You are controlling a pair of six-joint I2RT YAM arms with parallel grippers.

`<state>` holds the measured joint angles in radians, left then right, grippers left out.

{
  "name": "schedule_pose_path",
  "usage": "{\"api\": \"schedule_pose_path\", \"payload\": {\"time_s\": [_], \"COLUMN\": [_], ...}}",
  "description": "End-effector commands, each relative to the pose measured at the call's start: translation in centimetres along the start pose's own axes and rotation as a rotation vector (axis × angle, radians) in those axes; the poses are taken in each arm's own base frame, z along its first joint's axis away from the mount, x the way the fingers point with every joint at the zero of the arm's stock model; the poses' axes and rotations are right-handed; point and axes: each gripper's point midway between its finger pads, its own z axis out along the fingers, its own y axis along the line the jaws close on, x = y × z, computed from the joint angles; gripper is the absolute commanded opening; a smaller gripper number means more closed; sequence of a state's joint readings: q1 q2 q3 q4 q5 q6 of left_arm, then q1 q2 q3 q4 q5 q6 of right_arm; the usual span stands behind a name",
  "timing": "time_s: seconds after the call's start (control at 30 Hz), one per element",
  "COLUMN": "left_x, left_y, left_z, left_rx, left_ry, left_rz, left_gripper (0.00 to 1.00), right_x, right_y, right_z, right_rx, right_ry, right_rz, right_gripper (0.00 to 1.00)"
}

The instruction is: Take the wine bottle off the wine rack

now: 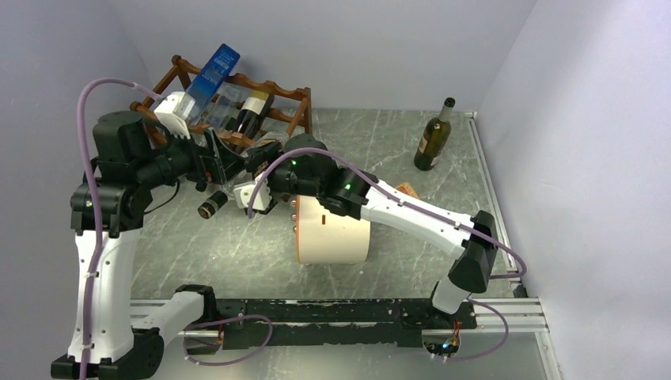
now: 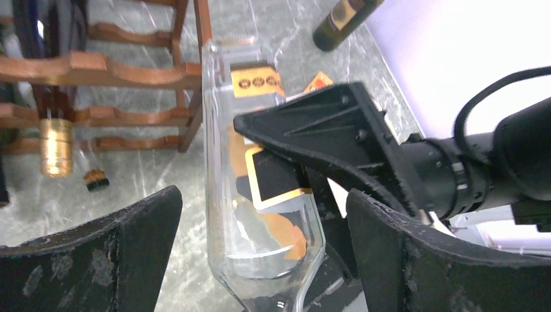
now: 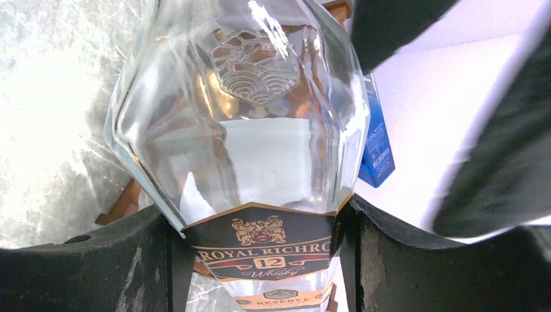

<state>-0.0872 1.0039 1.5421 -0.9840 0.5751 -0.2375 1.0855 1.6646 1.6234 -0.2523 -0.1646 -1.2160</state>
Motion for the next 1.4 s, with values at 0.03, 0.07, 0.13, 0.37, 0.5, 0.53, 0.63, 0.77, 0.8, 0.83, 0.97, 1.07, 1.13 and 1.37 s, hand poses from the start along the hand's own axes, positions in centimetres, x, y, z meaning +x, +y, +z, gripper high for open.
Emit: {"api": "schedule_pose_path", "payload": {"time_s": [0.03,0.07,0.13,0.37,0.5,0.53,0.63,0.77,0.8,0.83,0.97,1.07,1.13,1.37], "left_x": [-5.1,-5.7,-6.6,-7.6,-7.4,-7.3,-7.0,-6.5,-6.3,-6.3,-5.5,-4.7,-4.3,-3.7], "left_y": [-0.8,-0.4,0.0,0.4,0.4,0.4,0.5,0.5,0.6,0.5,0.5,0.9,1.0,1.7], "left_z": [-2.9,-3.6,-4.8,-7.1,-6.9,-6.8,-6.3,-5.7,-5.5,-5.3,-4.6,-3.6,-2.9,-1.6], "left_rx": [-0.094,-0.138,-0.197,-0.272,-0.266,-0.261,-0.249,-0.23,-0.226,-0.218,-0.189,-0.175,-0.157,-0.147], "left_ry": [-0.219,-0.252,-0.309,-0.422,-0.421,-0.417,-0.407,-0.394,-0.39,-0.388,-0.363,-0.339,-0.321,-0.271], "left_rz": [0.053,0.052,0.051,0.05,0.051,0.05,0.044,0.038,0.036,0.035,0.034,0.03,0.032,0.051], "left_gripper": [1.0,1.0,1.0,0.99,0.99,1.0,0.99,1.0,0.99,1.0,1.0,1.0,1.0,1.0], "right_x": [0.7,0.9,1.0,2.6,4.1,4.5,5.9,8.4,9.2,10.2,14.1,16.7,18.7,25.3], "right_y": [-6.9,-7.7,-9.1,-13.0,-15.0,-15.4,-16.2,-16.0,-15.6,-15.0,-11.1,-7.4,-4.6,3.5], "right_z": [-4.1,-4.8,-6.3,-10.7,-13.9,-14.7,-17.1,-21.0,-22.1,-23.1,-26.8,-28.8,-30.0,-35.5], "right_rx": [0.272,0.309,0.373,0.57,0.681,0.704,0.789,0.903,0.93,0.956,1.009,1.04,1.073,1.298], "right_ry": [0.011,0.003,-0.018,-0.028,-0.035,-0.035,-0.011,0.038,0.05,0.068,0.146,0.195,0.243,0.353], "right_rz": [-0.014,0.005,0.04,0.134,0.223,0.245,0.325,0.449,0.49,0.53,0.656,0.749,0.81,1.0], "right_gripper": [0.0,0.0,0.0,0.0,0.0,0.0,0.0,0.0,0.0,0.0,0.0,0.0,0.0,0.0]}}
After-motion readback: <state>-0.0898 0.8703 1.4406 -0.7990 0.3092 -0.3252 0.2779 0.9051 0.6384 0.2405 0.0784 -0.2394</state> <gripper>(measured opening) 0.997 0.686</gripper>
